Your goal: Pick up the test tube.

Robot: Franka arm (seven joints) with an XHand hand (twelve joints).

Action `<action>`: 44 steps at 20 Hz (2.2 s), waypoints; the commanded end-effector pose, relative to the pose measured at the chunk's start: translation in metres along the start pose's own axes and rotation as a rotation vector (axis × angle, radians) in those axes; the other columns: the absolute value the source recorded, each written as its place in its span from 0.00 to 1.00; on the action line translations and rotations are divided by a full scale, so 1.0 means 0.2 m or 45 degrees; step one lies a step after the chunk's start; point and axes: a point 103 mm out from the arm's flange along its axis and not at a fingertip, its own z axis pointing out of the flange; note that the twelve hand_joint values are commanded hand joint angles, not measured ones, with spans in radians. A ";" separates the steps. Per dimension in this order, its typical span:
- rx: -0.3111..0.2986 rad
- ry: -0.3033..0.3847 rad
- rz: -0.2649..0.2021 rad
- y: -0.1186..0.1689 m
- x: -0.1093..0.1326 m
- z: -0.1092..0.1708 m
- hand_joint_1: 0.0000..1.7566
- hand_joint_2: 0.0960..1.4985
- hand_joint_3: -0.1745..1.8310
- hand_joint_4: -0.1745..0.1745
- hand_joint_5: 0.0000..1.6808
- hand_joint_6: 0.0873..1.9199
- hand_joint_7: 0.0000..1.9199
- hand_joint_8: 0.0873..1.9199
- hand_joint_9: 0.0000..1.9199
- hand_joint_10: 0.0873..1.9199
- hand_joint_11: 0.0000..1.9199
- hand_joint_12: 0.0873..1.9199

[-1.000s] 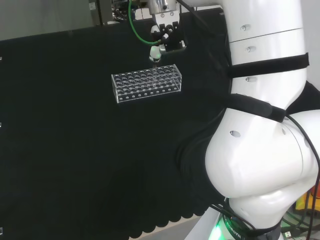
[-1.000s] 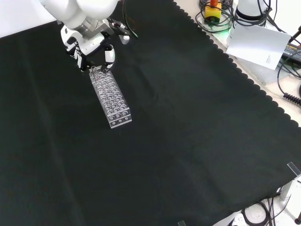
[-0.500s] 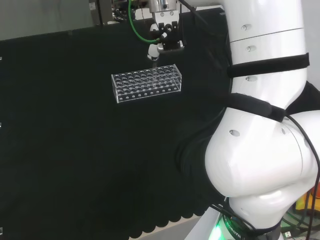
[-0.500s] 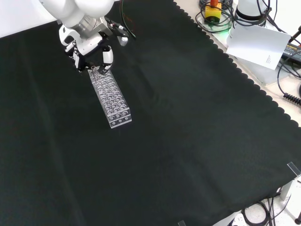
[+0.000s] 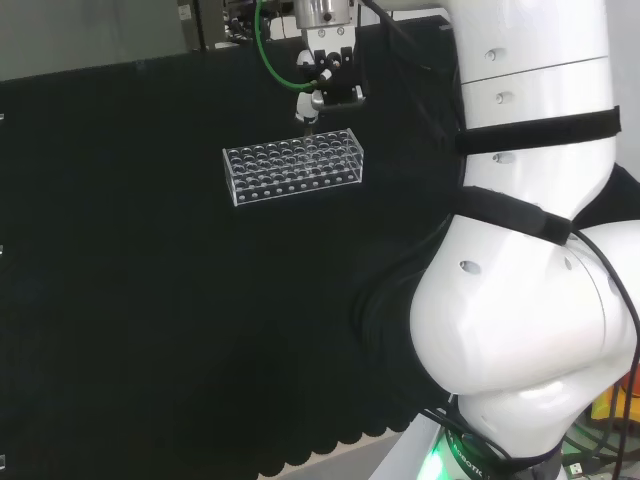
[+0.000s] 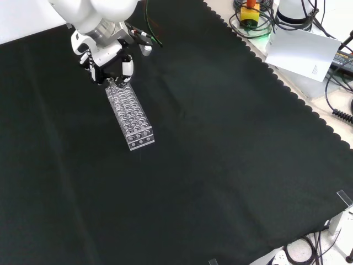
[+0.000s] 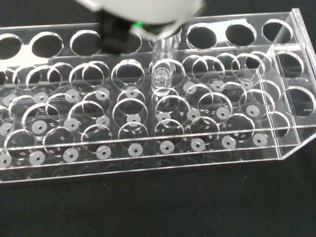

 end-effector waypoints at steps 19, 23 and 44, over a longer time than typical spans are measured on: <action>-0.256 0.053 0.000 -0.03 0.05 -0.09 0.81 0.63 0.09 0.00 0.75 0.15 0.69 0.39 0.66 0.15 0.36 0.64; -0.270 0.068 -0.008 -0.04 0.05 -0.12 0.81 0.63 0.09 0.00 0.75 0.13 0.69 0.39 0.67 0.14 0.36 0.64; -0.402 0.181 0.009 -0.22 -0.08 -0.41 0.81 0.63 0.09 0.00 0.76 0.11 0.68 0.41 0.66 0.15 0.36 0.64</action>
